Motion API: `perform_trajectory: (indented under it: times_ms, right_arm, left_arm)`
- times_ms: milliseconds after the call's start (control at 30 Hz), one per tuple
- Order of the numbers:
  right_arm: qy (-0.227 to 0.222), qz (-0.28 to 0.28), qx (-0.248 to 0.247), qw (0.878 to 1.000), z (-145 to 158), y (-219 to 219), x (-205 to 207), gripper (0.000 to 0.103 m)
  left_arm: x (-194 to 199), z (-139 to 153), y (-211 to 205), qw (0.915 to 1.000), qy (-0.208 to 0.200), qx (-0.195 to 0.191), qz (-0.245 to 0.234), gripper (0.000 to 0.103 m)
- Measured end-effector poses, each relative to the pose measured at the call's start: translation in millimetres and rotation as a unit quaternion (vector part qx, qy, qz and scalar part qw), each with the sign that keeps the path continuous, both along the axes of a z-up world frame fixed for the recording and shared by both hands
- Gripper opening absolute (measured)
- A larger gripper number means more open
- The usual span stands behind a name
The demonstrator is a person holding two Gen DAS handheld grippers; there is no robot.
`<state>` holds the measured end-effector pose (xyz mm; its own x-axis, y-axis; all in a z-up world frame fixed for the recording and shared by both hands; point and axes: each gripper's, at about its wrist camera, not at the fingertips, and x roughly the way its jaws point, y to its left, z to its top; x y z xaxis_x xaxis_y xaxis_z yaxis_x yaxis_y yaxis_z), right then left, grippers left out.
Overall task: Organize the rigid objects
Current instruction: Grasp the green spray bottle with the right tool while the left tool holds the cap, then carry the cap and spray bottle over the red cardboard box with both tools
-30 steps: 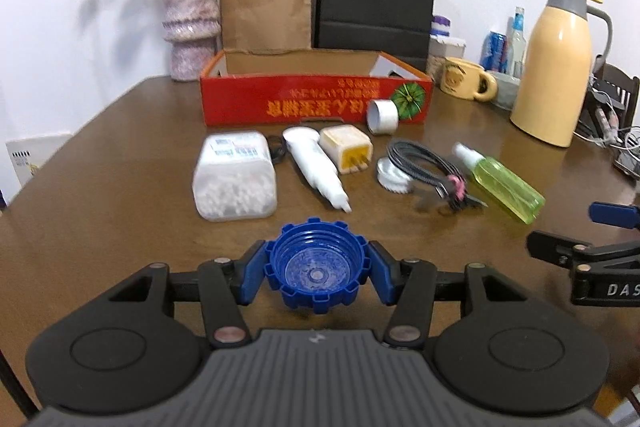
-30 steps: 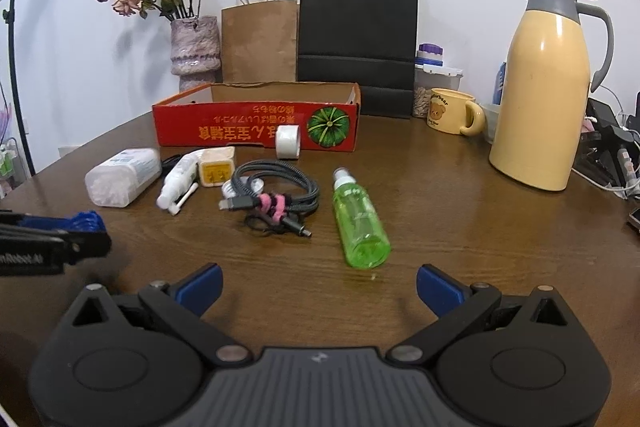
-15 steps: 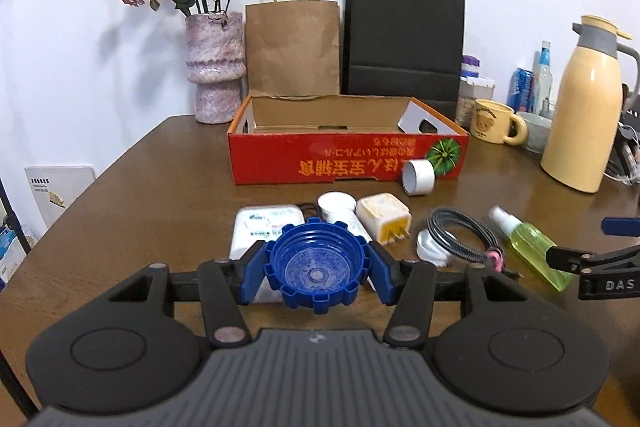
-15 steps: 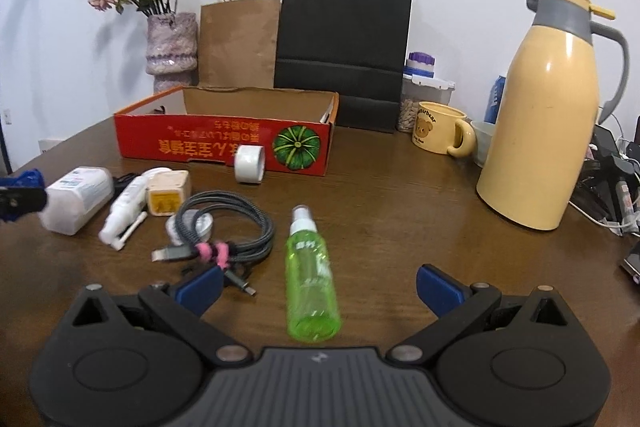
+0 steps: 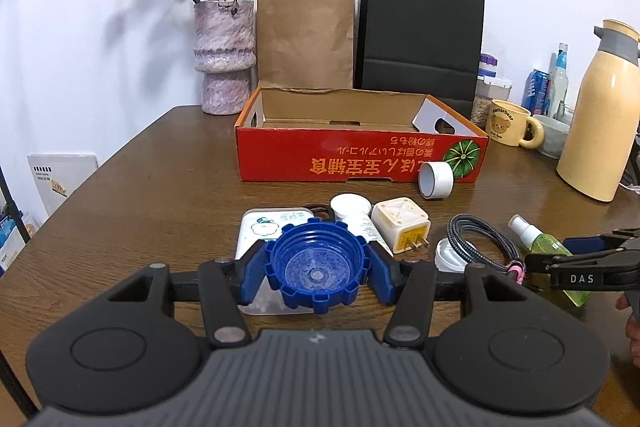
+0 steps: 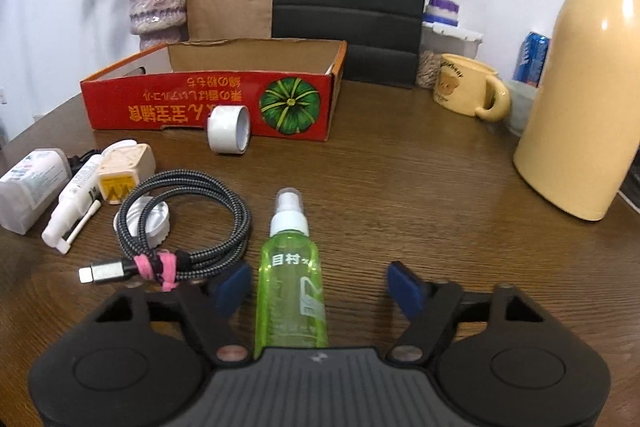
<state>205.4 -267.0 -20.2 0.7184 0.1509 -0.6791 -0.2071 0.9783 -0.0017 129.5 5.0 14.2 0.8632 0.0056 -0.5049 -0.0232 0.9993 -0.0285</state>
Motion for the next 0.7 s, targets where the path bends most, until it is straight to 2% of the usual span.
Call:
perform_trajectory:
  times_ms: [67,100,133,433,700]
  right_arm:
    - [-0.001,0.001,0.005,1.000,-0.1,0.2,0.4,0.055]
    - [-0.001,0.003,0.009,1.000,0.0,-0.2,-0.4,0.045]
    - [-0.002,0.007,0.014,1.000,0.1,-0.1,-1.1,0.031]
    - [-0.018,-0.001,0.005,1.000,2.4,1.0,-5.8,0.030]
    - [-0.049,0.001,0.006,0.999,15.5,3.2,-13.5,0.030]
  left_arm:
    - [1.0,-0.2,0.3,1.0000,0.001,-0.001,0.000,0.055]
    - [1.5,-0.1,0.5,1.0000,0.000,-0.001,0.000,0.055]
    - [2.3,0.1,0.9,1.0000,0.000,-0.002,-0.001,0.055]
    - [6.7,3.0,1.7,1.0000,-0.003,-0.004,-0.002,0.055]
    - [13.3,11.3,0.8,0.9999,-0.012,-0.003,-0.007,0.055]
